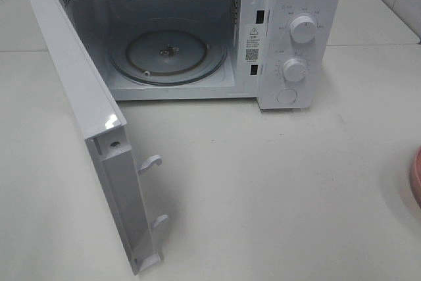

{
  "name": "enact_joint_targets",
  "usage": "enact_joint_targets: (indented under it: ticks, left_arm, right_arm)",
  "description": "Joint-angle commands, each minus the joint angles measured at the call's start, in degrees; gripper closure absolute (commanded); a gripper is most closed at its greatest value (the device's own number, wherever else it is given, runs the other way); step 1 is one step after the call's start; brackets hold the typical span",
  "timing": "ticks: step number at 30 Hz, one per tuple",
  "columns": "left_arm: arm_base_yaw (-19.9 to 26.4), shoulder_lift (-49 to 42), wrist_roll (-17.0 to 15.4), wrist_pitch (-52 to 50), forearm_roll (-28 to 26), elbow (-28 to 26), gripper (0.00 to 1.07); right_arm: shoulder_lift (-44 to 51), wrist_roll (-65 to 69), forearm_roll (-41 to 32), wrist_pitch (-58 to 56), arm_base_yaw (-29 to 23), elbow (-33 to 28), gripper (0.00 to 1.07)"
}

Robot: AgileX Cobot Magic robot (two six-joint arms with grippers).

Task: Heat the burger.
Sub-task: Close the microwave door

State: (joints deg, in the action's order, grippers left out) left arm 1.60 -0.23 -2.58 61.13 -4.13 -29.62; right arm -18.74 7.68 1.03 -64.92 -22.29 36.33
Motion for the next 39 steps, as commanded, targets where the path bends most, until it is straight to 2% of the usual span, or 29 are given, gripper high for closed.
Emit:
enact_joint_targets:
  ticks: [1, 5, 9, 11, 16, 20, 22, 39]
  left_arm:
    - [0.1, -0.5, -0.1, 0.0, -0.1, 0.0, 0.06]
    - [0.1, -0.5, -0.1, 0.0, -0.1, 0.0, 0.06]
    - [0.1, -0.5, -0.1, 0.0, -0.1, 0.0, 0.06]
    - [0.1, -0.5, -0.1, 0.0, -0.1, 0.0, 0.06]
    - [0.1, -0.5, -0.1, 0.0, -0.2, 0.0, 0.06]
    - [0.1, -0.4, -0.1, 0.0, -0.1, 0.0, 0.06]
    - [0.1, -0.4, -0.1, 0.0, -0.1, 0.0, 0.06]
    - [0.1, -0.5, -0.1, 0.0, -0.1, 0.0, 0.06]
  right_arm:
    - [4.5, -0.8, 0.7, -0.5, 2.0, 0.1, 0.31]
    - [12.3, -3.7, 0.6, 0.0, 8.3, 0.1, 0.31]
    - [15.9, -3.8, 0.6, 1.1, 10.3, 0.1, 0.29]
    - [19.8, -3.8, 0.5, 3.0, 12.3, -2.5, 0.30]
    - [20.5, -3.8, 0.2, 3.0, 13.1, -6.1, 0.31]
    - [20.5, -3.7, 0.1, 6.1, 13.3, -6.1, 0.32]
    - [20.5, -3.6, -0.1, 9.9, 13.6, -8.5, 0.32]
    - [20.5, -3.8, -0.3, 9.9, 13.6, -8.3, 0.32]
